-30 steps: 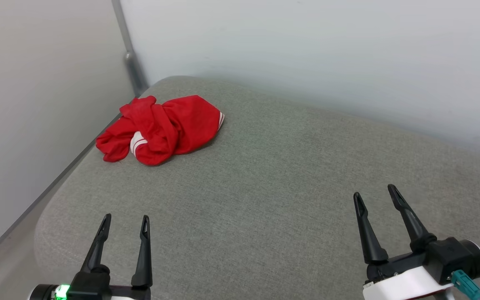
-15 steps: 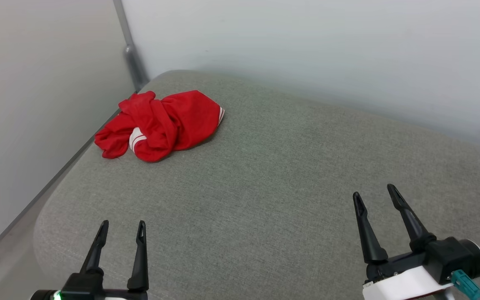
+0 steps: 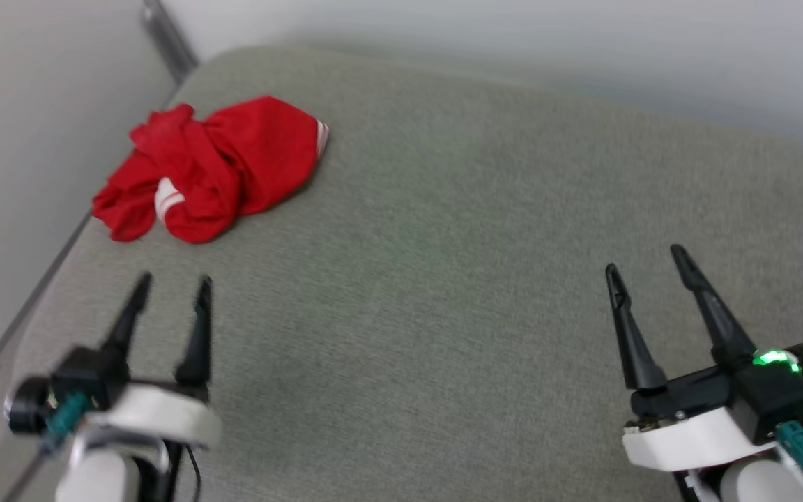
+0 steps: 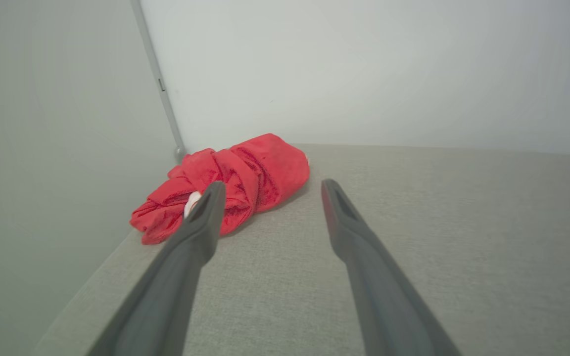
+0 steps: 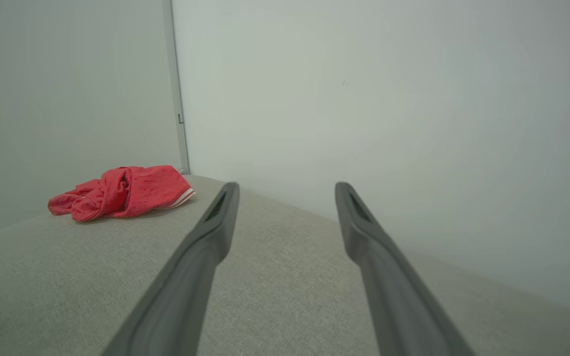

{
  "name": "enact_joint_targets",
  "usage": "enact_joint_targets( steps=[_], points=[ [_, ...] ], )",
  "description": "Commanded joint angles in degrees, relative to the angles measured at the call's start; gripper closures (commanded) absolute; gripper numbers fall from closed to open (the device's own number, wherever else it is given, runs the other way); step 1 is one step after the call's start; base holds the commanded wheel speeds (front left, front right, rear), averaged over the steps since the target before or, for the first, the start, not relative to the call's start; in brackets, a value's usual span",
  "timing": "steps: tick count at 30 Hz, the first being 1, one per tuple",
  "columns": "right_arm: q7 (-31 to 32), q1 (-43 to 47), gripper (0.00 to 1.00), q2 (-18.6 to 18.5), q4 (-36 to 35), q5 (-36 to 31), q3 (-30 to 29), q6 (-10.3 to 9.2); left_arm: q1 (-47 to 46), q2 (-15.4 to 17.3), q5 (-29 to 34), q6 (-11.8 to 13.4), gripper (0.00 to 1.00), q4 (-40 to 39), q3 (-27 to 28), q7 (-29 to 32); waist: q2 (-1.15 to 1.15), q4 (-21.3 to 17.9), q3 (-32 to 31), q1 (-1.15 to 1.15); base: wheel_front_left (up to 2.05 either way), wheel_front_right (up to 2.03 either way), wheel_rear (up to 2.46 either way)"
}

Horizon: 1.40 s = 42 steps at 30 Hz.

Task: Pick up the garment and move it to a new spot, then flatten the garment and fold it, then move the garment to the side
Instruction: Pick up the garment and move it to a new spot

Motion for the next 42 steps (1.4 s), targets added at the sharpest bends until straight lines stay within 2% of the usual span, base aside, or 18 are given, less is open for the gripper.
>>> enact_joint_targets(
  steps=[1,3,6,7,13,16,20,24,34,35,36,39,42],
  points=[
    [-0.12,-1.03,0.00,-1.07,-0.61,-0.02,-0.25,-0.02,-3.55,2.28,-1.87,-0.04,0.00,2.06,-0.91,-0.06,0.00,-2.61,5.17,-0.01,0.00,0.00,0.00],
    [-0.12,-1.72,0.00,-2.33,-1.31,-0.74,-0.88,-0.02,-8.56,6.18,-5.56,-0.06,0.00,5.43,-2.38,1.48,0.00,-3.62,7.68,-0.01,0.00,0.00,0.00],
    [-0.12,-2.60,0.00,-3.46,-2.26,-1.18,-2.17,-0.02,-15.25,11.95,-12.03,-0.05,0.00,9.44,-5.27,8.03,0.00,-4.86,11.02,-0.01,0.00,0.00,0.00],
    [-0.12,-2.60,0.00,-3.46,-2.26,-1.18,-2.17,-0.02,-15.25,11.95,-12.03,-0.05,0.00,9.44,-5.27,8.03,0.00,-4.86,11.02,-0.01,0.00,0.00,0.00],
    [-0.12,-4.20,0.00,-5.61,-4.18,-0.91,-3.41,-0.02,-26.36,23.34,-24.08,-0.06,0.00,14.48,-11.80,24.57,0.00,-7.19,16.86,-0.01,0.00,0.00,0.00],
    [-0.12,-4.66,0.00,-6.42,-4.91,-0.78,-3.67,-0.02,-30.94,27.26,-29.94,-0.07,0.00,16.92,-14.12,32.36,0.00,-8.15,19.18,-0.01,0.00,0.00,0.00],
    [-0.12,-5.13,0.00,-6.86,-5.63,-0.72,-4.25,-0.02,-35.38,30.13,-36.47,-0.07,0.00,19.63,-14.77,40.96,0.00,-9.46,22.03,-0.01,0.00,0.00,0.00],
    [-0.12,-5.33,0.00,-7.32,-6.17,-0.79,-4.68,-0.02,-38.37,31.56,-40.19,-0.07,0.00,21.84,-14.37,46.28,0.00,-10.50,24.75,-0.01,0.00,0.00,0.00],
    [-0.10,-5.43,0.00,-7.73,-7.01,-0.67,-6.22,-0.02,-40.99,31.50,-42.30,0.89,0.00,27.86,-15.49,53.41,0.00,-11.43,28.61,-0.01,0.00,0.00,0.00],
    [-0.10,-5.41,0.00,-7.74,-6.93,-0.73,-6.29,-0.02,-40.94,31.10,-42.63,0.78,0.57,28.22,-15.84,53.83,0.00,-11.38,28.70,-0.01,0.00,0.00,0.00],
    [-0.09,-5.43,0.00,-7.74,-6.83,-0.82,-6.34,-0.02,-41.07,30.64,-43.00,0.62,1.00,28.38,-15.87,53.66,0.00,-11.32,28.72,-0.01,0.00,0.00,0.00],
    [-0.09,-5.61,0.00,-7.42,-6.35,-1.05,-6.30,-0.02,-41.54,29.49,-43.76,0.29,1.00,28.34,-15.69,51.70,0.00,-11.11,28.04,-0.01,0.00,0.00,0.00],
    [-0.11,-5.63,0.00,-6.96,-5.95,-1.12,-5.69,-0.02,-41.18,29.88,-43.71,-0.05,1.00,28.20,-15.80,49.14,0.00,-11.12,26.02,-0.01,0.00,0.00,0.00]
  ],
)
